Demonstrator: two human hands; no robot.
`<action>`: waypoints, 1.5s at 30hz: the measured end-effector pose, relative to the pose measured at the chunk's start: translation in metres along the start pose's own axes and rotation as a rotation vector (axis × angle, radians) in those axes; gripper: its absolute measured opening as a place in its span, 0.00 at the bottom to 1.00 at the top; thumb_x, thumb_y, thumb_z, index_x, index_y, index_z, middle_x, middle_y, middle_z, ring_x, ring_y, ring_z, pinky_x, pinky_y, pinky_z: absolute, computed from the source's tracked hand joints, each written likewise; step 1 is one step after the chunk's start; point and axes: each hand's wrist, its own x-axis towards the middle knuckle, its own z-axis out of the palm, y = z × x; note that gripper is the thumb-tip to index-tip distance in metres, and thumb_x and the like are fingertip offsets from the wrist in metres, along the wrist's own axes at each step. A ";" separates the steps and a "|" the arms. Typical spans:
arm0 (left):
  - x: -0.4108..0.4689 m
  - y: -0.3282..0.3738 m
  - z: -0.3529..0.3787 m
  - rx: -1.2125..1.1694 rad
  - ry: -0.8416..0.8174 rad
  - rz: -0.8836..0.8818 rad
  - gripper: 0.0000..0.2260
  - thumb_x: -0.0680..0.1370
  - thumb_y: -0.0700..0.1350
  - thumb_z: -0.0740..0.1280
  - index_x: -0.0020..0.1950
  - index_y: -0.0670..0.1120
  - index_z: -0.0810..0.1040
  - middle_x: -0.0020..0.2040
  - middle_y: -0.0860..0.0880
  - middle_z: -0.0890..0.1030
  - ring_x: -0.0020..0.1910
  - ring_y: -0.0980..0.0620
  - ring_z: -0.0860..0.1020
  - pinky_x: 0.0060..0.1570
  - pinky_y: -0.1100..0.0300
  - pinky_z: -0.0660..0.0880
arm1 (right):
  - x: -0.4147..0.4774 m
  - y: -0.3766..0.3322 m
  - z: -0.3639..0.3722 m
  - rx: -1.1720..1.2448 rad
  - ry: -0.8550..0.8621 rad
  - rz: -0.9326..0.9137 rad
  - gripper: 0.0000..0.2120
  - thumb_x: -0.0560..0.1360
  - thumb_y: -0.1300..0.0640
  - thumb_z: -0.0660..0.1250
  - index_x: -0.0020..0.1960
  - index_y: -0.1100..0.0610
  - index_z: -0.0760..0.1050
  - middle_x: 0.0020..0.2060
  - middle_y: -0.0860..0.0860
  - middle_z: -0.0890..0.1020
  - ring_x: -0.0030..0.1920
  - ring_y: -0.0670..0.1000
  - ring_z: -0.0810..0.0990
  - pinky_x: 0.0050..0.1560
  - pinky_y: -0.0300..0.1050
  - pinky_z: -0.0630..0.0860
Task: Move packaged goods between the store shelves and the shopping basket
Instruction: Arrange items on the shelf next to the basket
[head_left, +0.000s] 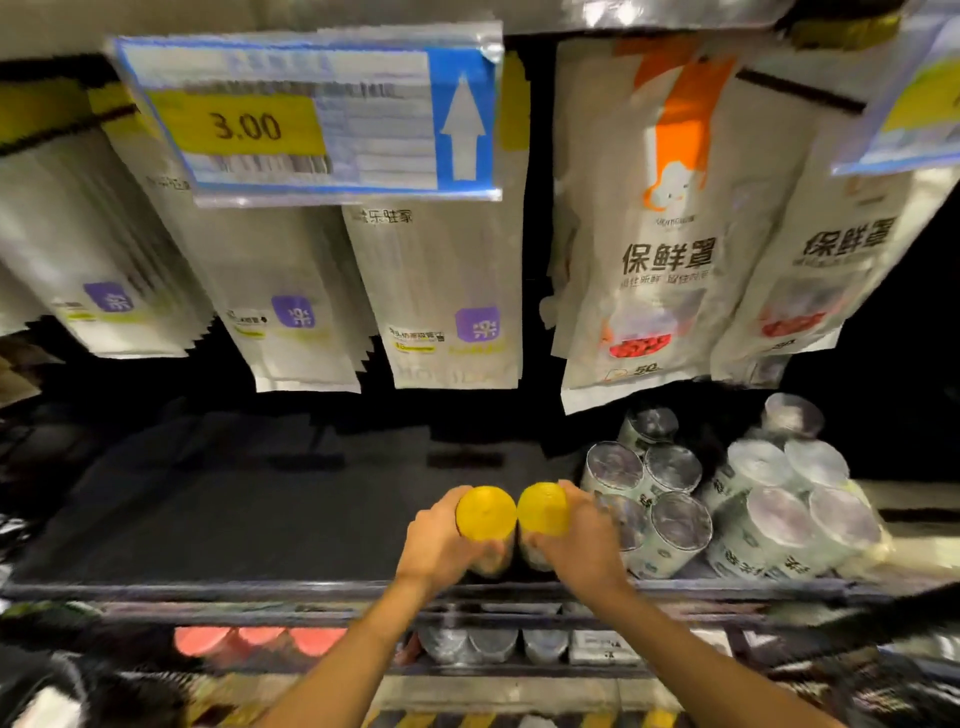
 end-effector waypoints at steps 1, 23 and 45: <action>0.002 -0.001 0.003 0.018 -0.013 -0.005 0.31 0.66 0.56 0.76 0.67 0.57 0.69 0.58 0.50 0.80 0.57 0.48 0.77 0.54 0.58 0.72 | 0.001 0.002 0.002 -0.022 -0.029 0.018 0.23 0.67 0.57 0.74 0.60 0.60 0.74 0.52 0.57 0.80 0.55 0.58 0.77 0.52 0.47 0.70; 0.003 -0.006 0.006 0.225 -0.067 0.063 0.35 0.65 0.61 0.72 0.68 0.53 0.67 0.65 0.50 0.75 0.62 0.48 0.75 0.58 0.56 0.73 | -0.004 0.012 0.033 -0.398 -0.146 0.043 0.40 0.76 0.42 0.63 0.77 0.57 0.46 0.77 0.52 0.51 0.71 0.55 0.66 0.65 0.48 0.67; -0.107 0.035 0.107 0.464 -0.328 0.923 0.19 0.73 0.56 0.60 0.57 0.48 0.79 0.52 0.52 0.83 0.49 0.52 0.82 0.45 0.64 0.75 | -0.202 0.117 -0.030 -0.323 0.124 0.321 0.23 0.79 0.47 0.57 0.71 0.54 0.63 0.67 0.52 0.71 0.65 0.54 0.71 0.61 0.47 0.71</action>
